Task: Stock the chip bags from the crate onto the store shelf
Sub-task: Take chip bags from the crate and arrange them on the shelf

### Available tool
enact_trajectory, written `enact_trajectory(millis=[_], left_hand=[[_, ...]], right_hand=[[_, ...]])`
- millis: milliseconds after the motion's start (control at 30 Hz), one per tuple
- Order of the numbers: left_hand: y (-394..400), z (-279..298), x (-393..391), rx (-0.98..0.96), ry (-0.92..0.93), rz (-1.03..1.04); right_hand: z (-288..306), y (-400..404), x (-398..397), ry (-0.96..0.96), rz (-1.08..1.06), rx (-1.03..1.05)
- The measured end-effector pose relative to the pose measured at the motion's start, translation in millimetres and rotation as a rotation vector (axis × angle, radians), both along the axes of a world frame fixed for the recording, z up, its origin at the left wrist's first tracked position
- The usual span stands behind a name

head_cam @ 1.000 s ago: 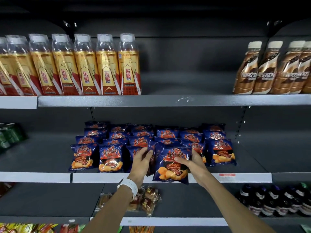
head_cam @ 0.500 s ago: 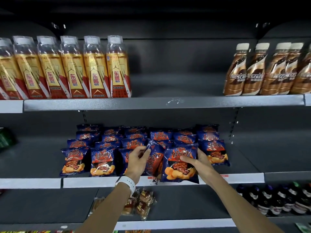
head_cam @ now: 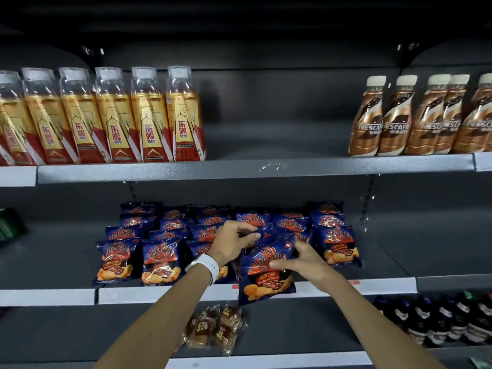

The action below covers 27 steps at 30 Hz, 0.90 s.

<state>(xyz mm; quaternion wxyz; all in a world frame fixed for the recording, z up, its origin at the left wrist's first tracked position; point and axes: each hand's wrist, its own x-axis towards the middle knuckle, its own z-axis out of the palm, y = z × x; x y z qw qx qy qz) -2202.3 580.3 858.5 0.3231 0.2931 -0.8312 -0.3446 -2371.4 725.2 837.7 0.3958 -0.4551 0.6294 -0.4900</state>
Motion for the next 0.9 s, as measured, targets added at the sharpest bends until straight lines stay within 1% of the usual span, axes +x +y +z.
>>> enact_trajectory(millis=[167, 367, 500, 633, 733, 800, 900], left_hand=[[-0.3, 2.1, 1.5, 0.036, -0.059, -0.077], [2.5, 7.0, 3.3, 0.106, -0.101, -0.087], [1.9, 8.7, 3.8, 0.13, -0.096, -0.093], [1.1, 6.7, 6.8, 0.17, -0.018, -0.084], [6.1, 6.5, 12.1, 0.193, 0.123, 0.047], [12.7, 4.5, 18.3, 0.304, 0.211, 0.136], [16.6, -11.9, 27.5, 0.533, 0.167, 0.097]], right_hand=[[-4.9, 1.8, -0.2, 0.007, -0.004, 0.028], [-5.1, 1.9, 3.0, 0.036, -0.003, 0.018], [-5.1, 1.6, 4.8, 0.035, -0.016, 0.009], [-5.5, -0.6, 7.6, 0.033, -0.037, -0.005], [-7.3, -0.8, 5.3, 0.032, -0.074, -0.029], [-9.6, -0.9, 1.5, 0.01, -0.126, -0.053], [-9.5, -3.9, -3.6, -0.082, -0.228, -0.093]])
